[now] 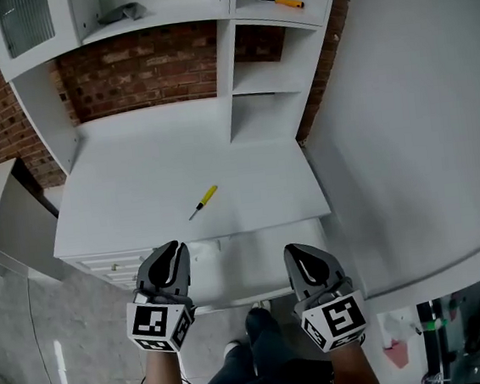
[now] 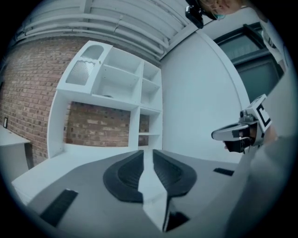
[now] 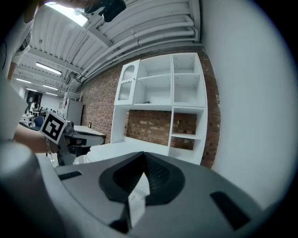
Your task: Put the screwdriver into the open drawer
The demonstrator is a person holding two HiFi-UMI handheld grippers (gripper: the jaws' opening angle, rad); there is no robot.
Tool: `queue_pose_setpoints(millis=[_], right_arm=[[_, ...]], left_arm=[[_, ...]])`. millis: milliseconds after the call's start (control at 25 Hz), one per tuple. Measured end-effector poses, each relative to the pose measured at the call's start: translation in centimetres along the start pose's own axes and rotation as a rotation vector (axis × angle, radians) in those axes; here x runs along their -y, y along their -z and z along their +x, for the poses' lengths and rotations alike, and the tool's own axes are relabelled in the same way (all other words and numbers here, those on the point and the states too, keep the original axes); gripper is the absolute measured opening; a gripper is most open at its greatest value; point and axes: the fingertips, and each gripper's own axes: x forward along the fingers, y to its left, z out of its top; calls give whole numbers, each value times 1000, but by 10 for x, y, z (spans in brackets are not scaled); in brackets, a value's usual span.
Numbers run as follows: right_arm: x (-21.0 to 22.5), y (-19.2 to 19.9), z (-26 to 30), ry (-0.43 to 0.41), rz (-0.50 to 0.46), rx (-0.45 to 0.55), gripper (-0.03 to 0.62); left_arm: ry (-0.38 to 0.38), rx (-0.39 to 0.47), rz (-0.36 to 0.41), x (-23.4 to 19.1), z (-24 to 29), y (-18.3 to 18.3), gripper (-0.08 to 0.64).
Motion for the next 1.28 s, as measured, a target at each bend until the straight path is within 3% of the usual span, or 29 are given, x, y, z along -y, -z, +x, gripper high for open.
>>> queue_pose_setpoints(millis=[120,200,440,840,1120,1280], right_arm=[[11,11,19,-15,16,-15,11],[19,16,34,-27,27,-17,11],[46,32,90,-86,39,-47,11],[87,83,158,-141,106,-167,11],[107,119,170,-142,139,-244,11],[119,126,176,-135,133,-255,11]], left_arm=[[24,-67,-10,-1,23,20,264],[21,-104,4,-5,38,32,293],[-13,-204,13,-30,97,63,296],[11,-429,44,-61,203,142,295],[37,-592,53,-72,240,199,288],[40,-671,87,-75,250,218,237]])
